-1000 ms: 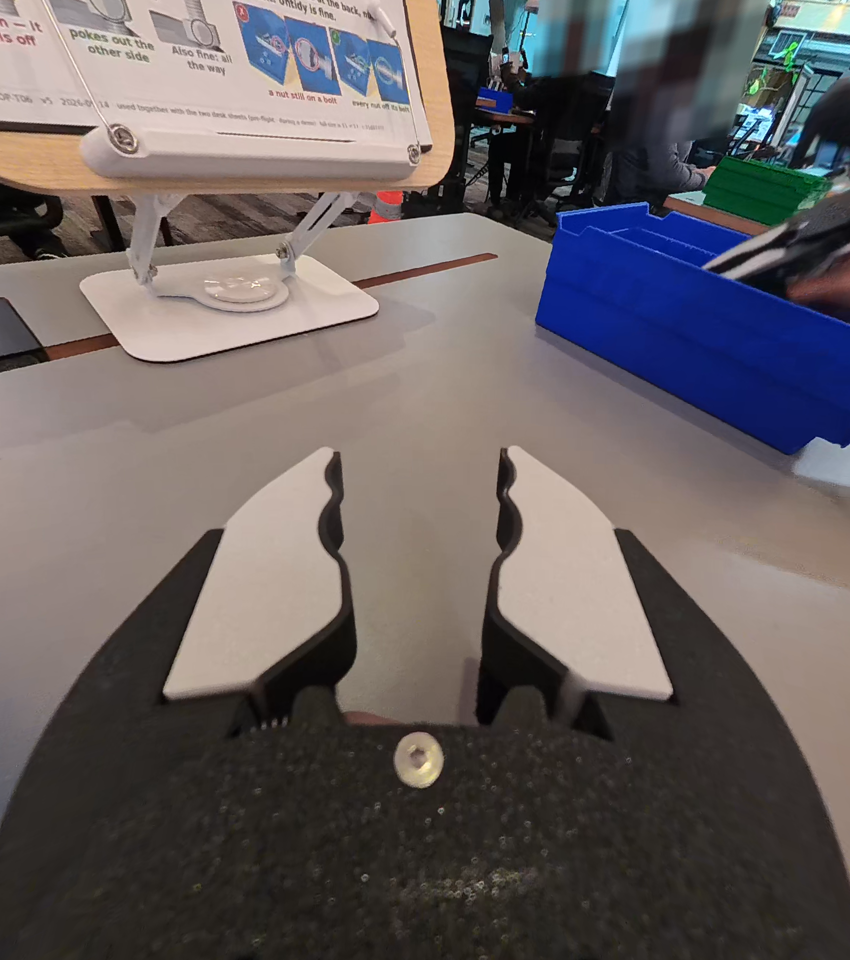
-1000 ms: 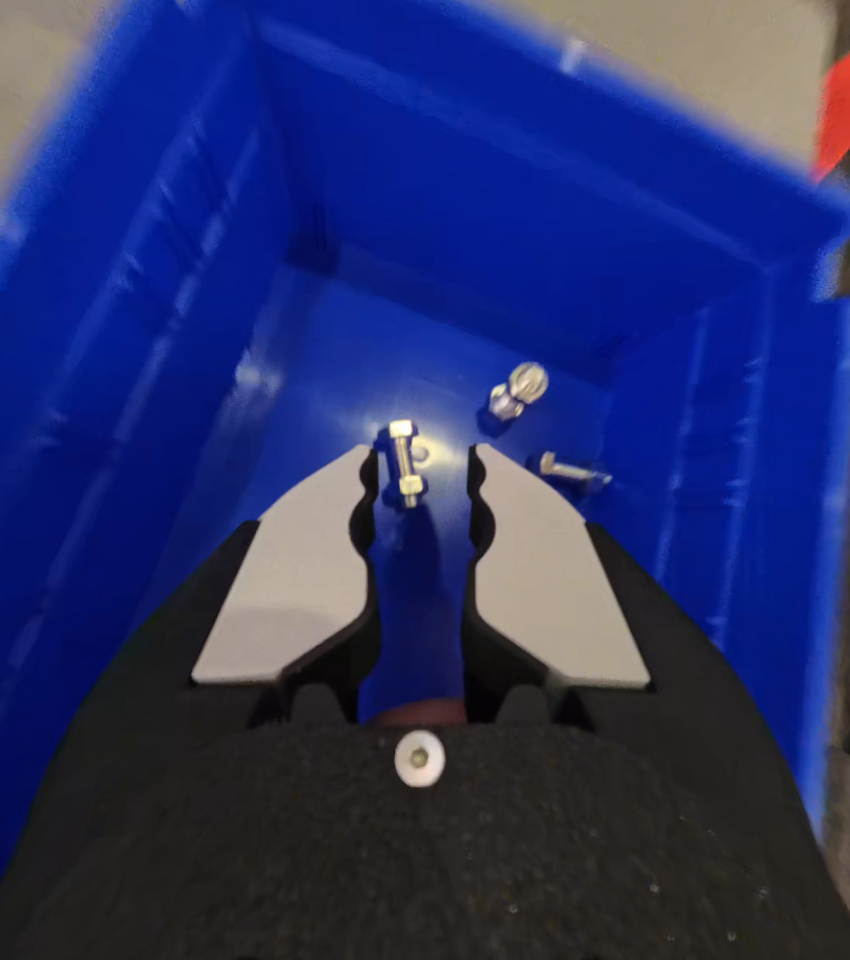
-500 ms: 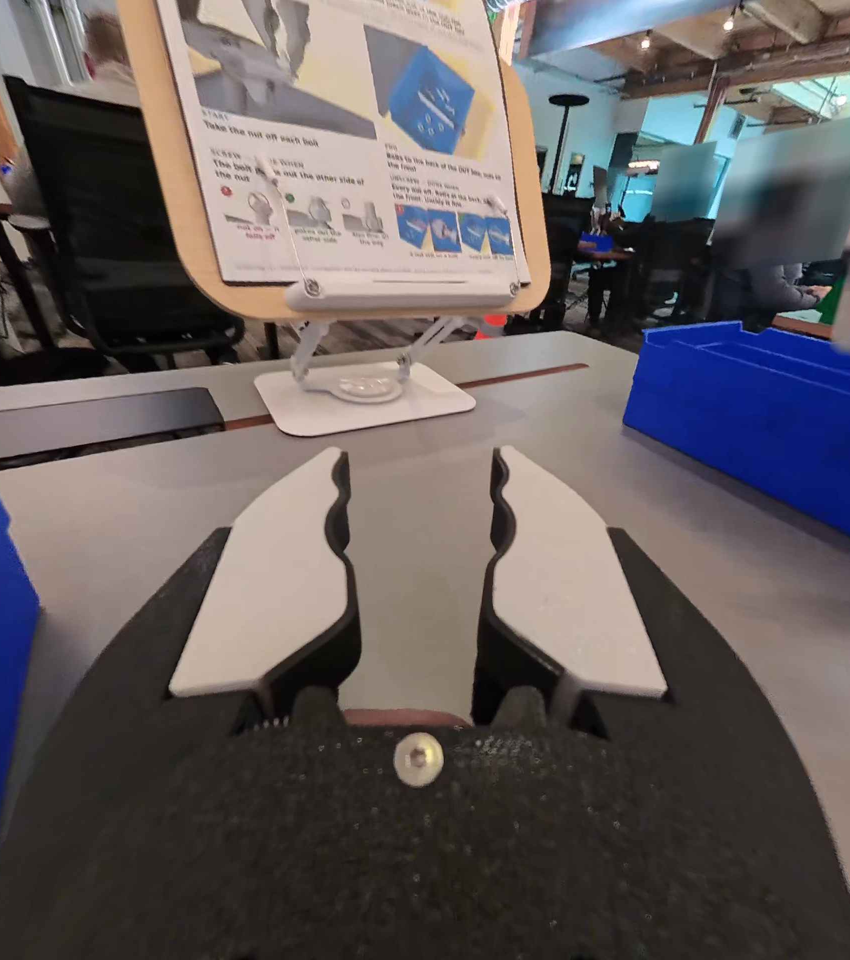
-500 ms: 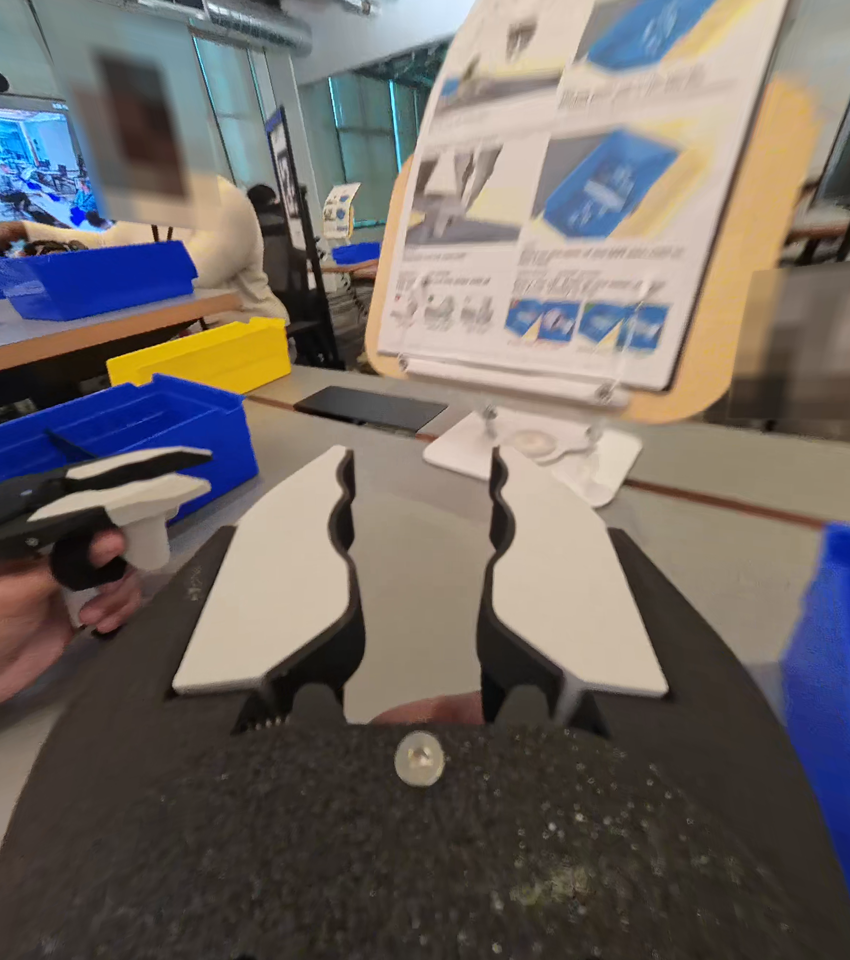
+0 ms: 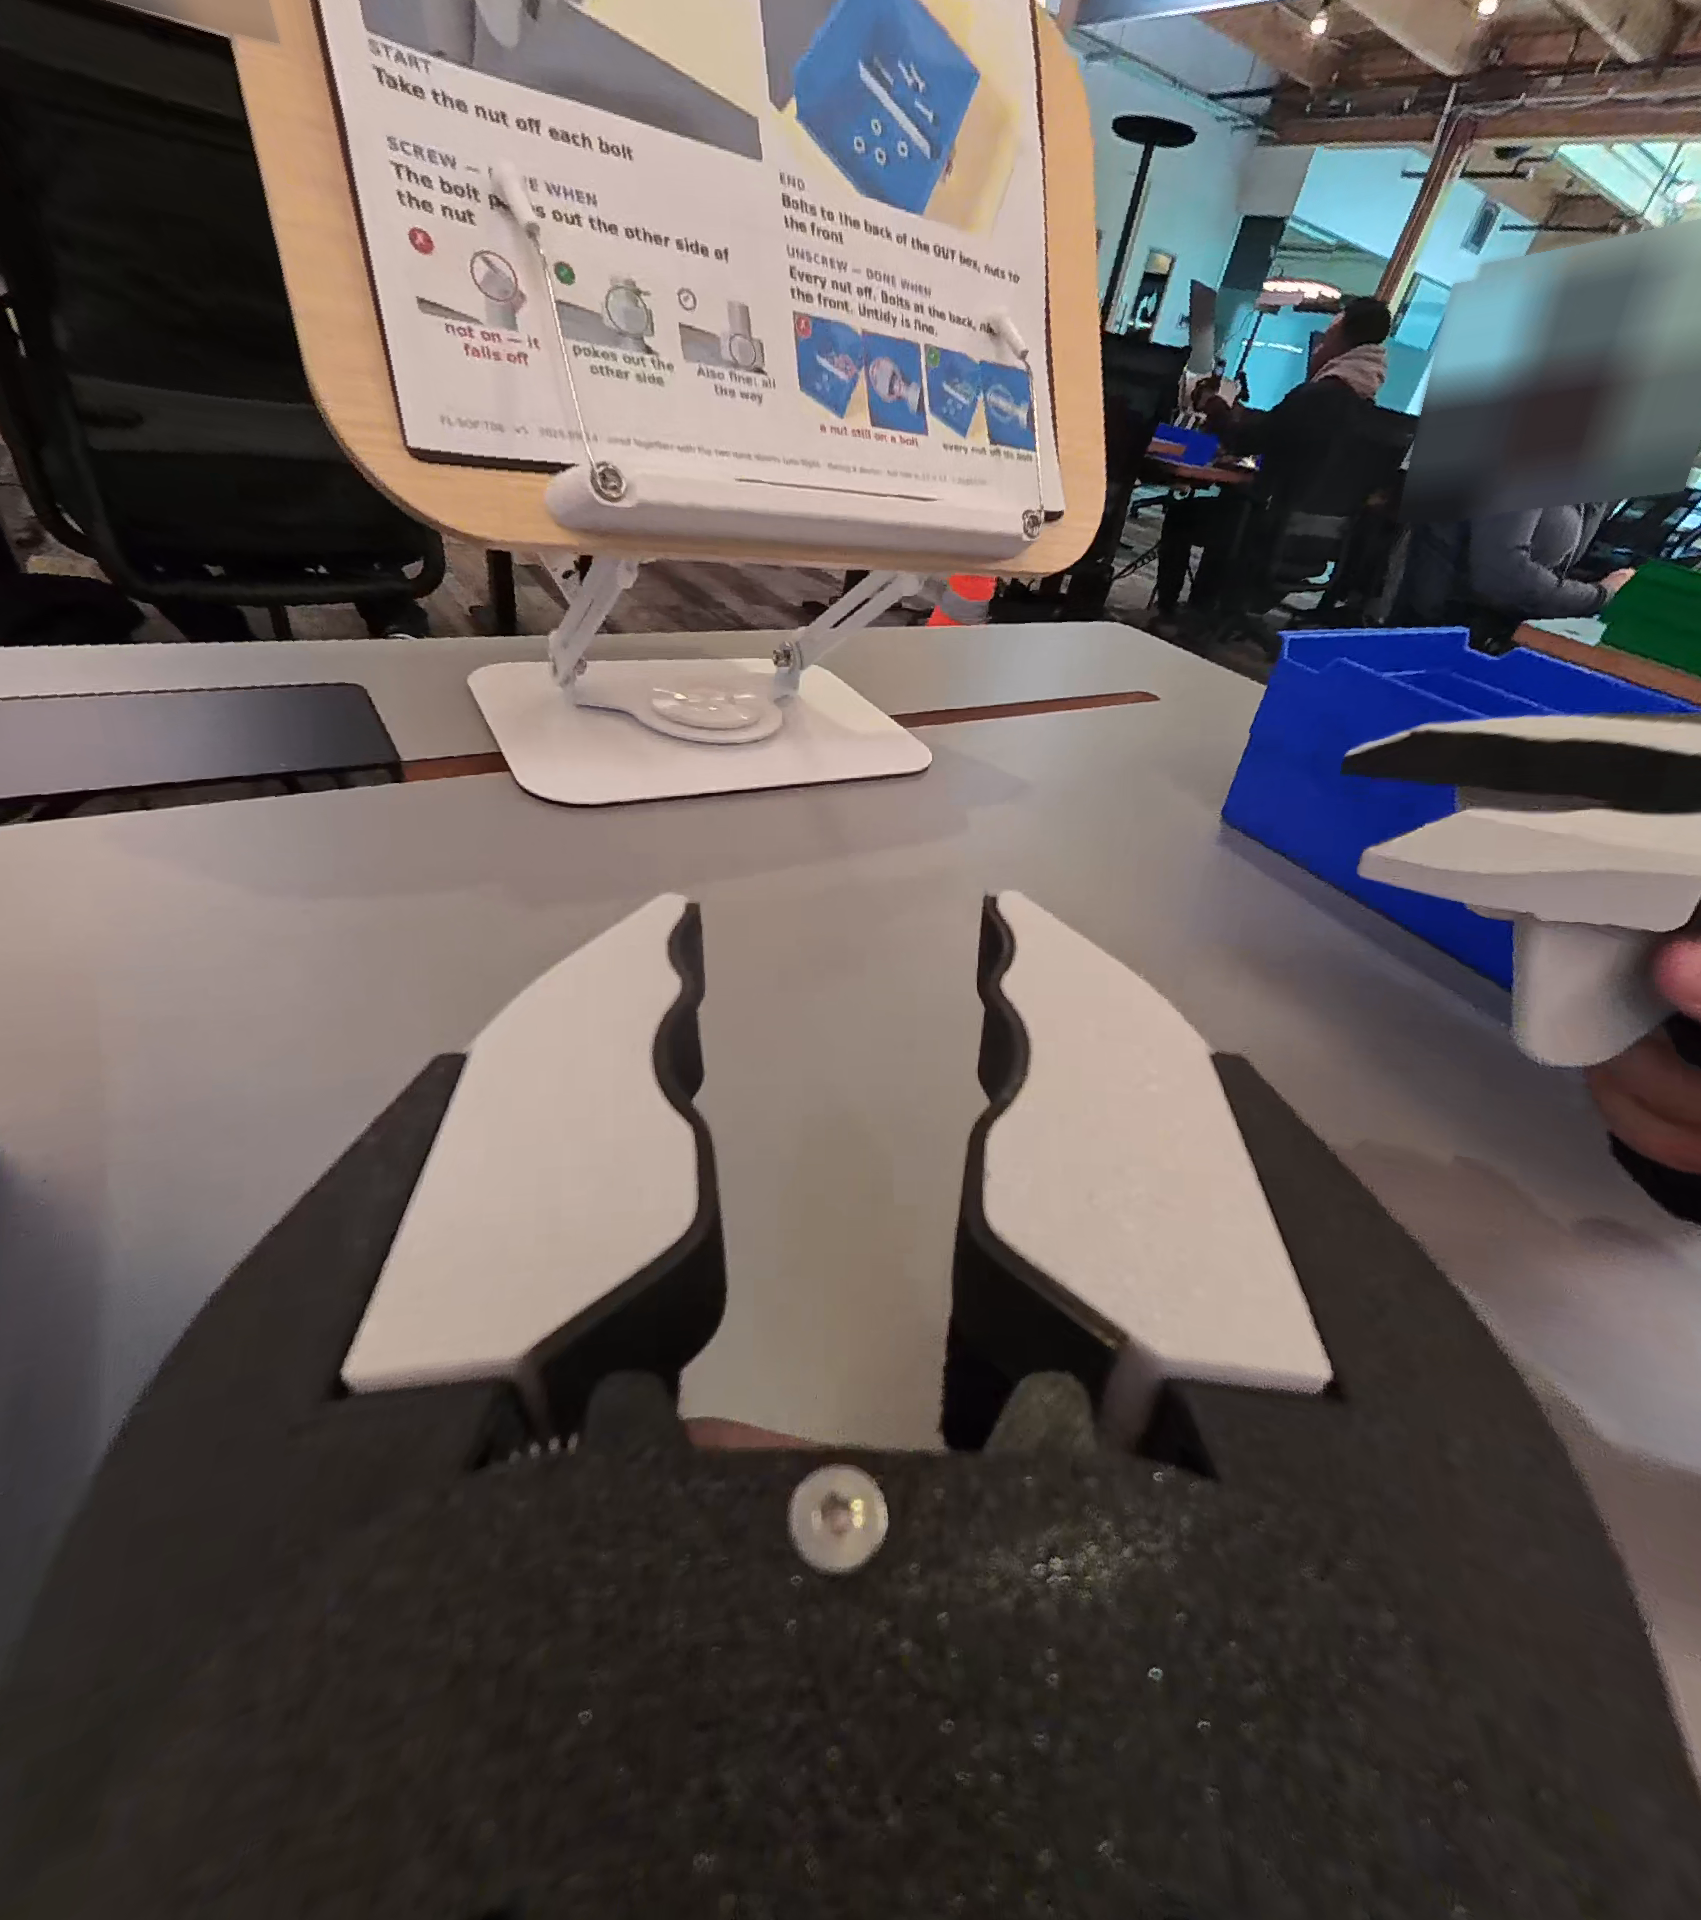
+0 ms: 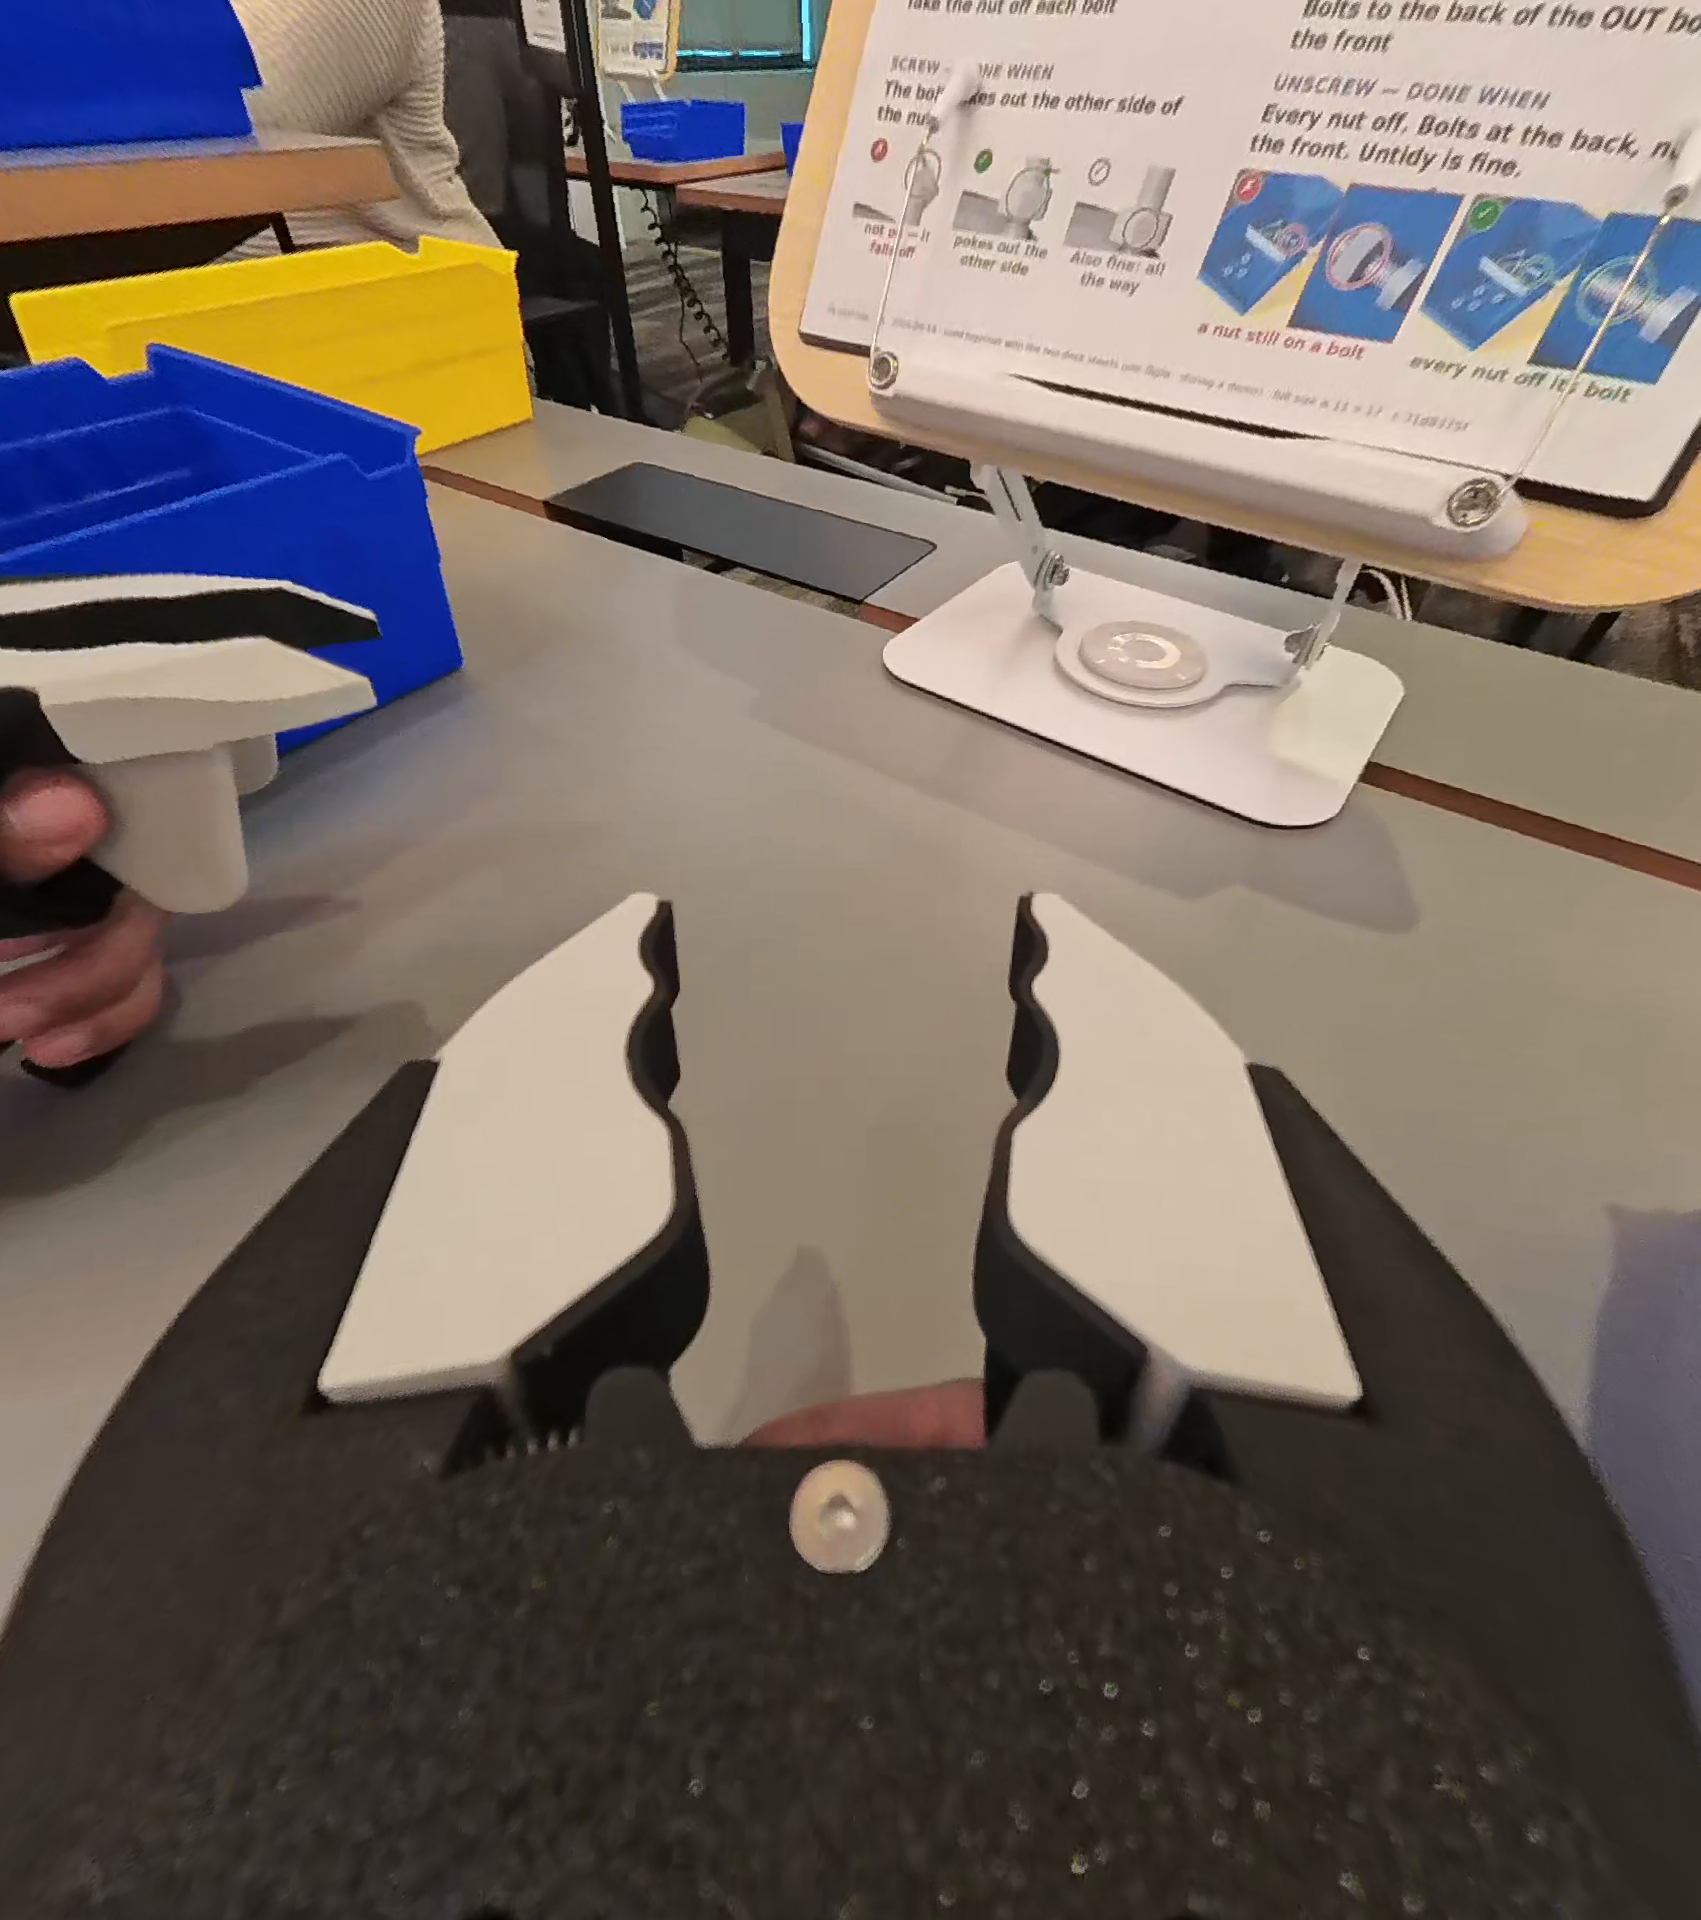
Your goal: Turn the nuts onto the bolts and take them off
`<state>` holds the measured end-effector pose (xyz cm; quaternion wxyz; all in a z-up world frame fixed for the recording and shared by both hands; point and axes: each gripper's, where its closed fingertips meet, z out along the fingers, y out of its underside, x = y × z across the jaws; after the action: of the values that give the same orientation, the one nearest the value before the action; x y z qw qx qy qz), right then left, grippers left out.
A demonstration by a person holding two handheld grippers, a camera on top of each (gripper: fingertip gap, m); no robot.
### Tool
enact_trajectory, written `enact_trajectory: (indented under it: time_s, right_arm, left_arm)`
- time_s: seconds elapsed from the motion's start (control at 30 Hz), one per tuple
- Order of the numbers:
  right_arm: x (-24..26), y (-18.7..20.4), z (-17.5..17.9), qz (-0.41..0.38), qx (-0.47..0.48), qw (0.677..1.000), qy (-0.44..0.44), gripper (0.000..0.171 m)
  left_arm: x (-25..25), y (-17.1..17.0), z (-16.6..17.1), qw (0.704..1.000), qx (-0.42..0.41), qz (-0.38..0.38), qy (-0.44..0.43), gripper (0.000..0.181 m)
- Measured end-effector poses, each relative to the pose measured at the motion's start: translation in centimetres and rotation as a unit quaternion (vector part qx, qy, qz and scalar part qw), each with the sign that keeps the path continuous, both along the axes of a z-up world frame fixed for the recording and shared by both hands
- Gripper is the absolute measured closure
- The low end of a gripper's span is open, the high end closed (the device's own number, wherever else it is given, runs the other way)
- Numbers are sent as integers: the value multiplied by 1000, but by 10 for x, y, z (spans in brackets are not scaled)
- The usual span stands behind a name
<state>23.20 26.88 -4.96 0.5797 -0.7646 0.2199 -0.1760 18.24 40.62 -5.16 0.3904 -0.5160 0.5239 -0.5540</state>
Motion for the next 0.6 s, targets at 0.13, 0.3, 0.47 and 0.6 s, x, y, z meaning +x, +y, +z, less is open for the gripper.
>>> enact_trajectory:
  time_s: [0.13, 0.3, 0.47, 0.6]
  right_arm:
    - [-1, 1, -1, 5, -6, 1000, -2, 111]
    - [-2, 2, -2, 7, -15, 1000, -11, 113]
    - [-2, 2, -2, 9, -16, 1000, -11, 114]
    - [-2, 2, -2, 11, -12, 1000, -4, 115]
  left_arm:
    - [1, 0, -1, 1000, 6, 0, 2, 131]
    - [1, -3, -2, 1000, 9, -8, 7, 131]
    - [0, -10, -3, 999, 26, -20, 15, 131]
    - [-27, -38, 30, 994, -25, -102, 43, 129]
